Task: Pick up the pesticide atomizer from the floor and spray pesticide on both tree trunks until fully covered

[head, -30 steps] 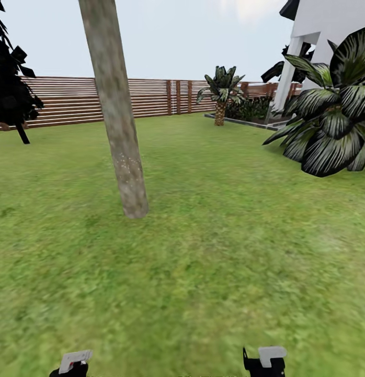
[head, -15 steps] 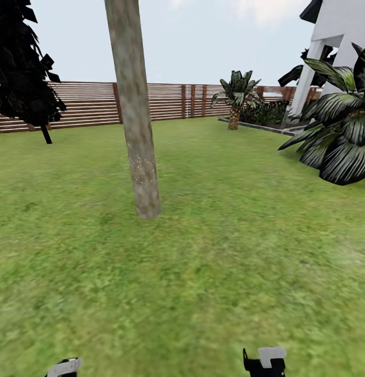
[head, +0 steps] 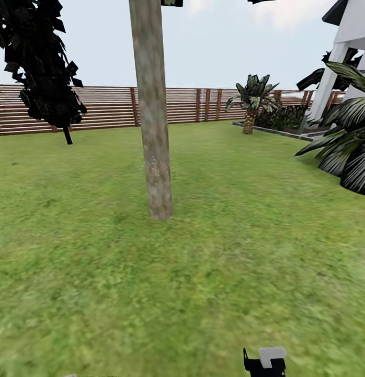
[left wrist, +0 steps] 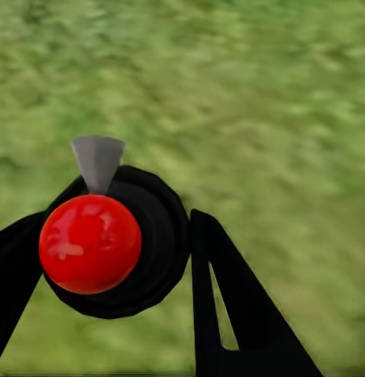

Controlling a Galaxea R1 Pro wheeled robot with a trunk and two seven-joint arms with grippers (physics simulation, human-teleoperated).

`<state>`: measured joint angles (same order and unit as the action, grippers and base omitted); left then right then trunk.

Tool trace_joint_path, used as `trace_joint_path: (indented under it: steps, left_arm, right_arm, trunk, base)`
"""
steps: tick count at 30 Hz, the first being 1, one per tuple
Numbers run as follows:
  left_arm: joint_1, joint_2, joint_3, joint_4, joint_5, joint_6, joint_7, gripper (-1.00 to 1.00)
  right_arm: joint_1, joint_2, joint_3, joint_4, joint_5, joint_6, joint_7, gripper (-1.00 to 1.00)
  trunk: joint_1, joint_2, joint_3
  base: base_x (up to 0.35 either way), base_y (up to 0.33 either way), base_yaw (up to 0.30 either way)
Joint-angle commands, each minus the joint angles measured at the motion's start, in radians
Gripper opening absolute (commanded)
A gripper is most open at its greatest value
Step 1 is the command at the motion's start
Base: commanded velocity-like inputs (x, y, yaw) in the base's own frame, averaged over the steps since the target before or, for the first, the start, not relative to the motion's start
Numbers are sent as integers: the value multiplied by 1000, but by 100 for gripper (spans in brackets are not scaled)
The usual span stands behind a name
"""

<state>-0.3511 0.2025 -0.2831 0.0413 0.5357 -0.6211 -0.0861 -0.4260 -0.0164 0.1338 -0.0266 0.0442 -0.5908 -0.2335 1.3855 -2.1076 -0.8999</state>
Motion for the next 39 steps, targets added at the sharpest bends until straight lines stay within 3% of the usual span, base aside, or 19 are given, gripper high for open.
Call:
trace_joint_path:
  steps: [1,10,17,39]
  left_arm:
    - [-1,-2,-4,4,11,-5,-9,-100]
    - [43,-59,-4,5,11,-4,-10,-100]
    - [70,-79,-4,5,10,-3,-11,-100]
    - [75,-81,-4,5,10,-3,-11,-100]
  right_arm:
    - [0,0,8,1,5,0,-10,100]
    - [0,1,9,1,6,0,-10,100]
    - [1,1,9,1,5,0,-10,100]
    - [4,1,9,1,7,0,-10,100]
  trunk:
    - [0,0,0]
    - [0,0,11]
    - [0,0,19]
    - [0,0,30]
  base:
    - [0,0,203]
    - [0,0,205]
    - [0,0,205]
    - [0,0,254]
